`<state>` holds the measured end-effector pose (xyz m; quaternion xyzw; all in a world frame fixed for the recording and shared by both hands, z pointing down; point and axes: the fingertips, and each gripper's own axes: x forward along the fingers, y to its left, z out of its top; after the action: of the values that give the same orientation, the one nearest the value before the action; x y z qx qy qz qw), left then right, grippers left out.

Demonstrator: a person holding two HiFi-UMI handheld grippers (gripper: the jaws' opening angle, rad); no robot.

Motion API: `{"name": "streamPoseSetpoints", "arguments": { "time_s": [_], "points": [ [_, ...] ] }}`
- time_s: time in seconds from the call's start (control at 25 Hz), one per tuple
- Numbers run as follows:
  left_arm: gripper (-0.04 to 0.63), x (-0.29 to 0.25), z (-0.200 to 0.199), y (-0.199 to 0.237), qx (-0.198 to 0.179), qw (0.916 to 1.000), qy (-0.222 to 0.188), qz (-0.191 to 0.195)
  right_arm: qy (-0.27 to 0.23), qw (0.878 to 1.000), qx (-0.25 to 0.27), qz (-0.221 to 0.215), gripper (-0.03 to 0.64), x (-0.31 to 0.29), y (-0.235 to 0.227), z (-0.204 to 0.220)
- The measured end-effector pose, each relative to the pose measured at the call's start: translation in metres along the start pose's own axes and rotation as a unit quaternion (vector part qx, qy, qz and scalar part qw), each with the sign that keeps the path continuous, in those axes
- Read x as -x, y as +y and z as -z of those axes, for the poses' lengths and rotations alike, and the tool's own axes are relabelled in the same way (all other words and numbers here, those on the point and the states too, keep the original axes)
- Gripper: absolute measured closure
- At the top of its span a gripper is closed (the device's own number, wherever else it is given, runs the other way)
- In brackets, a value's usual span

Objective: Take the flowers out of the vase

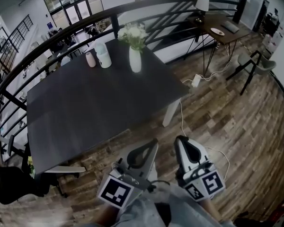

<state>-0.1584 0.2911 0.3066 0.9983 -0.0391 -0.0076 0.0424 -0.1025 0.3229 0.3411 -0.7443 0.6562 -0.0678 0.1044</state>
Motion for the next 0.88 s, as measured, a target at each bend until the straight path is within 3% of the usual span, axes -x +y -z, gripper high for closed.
{"name": "streamPoseSetpoints", "arguments": {
  "time_s": [0.88],
  "points": [
    [0.595,-0.122,-0.015,0.126,0.004,0.9999,0.006,-0.008,0.021,1.000,0.011,-0.015,0.615,-0.145,-0.085,-0.024]
  ]
}}
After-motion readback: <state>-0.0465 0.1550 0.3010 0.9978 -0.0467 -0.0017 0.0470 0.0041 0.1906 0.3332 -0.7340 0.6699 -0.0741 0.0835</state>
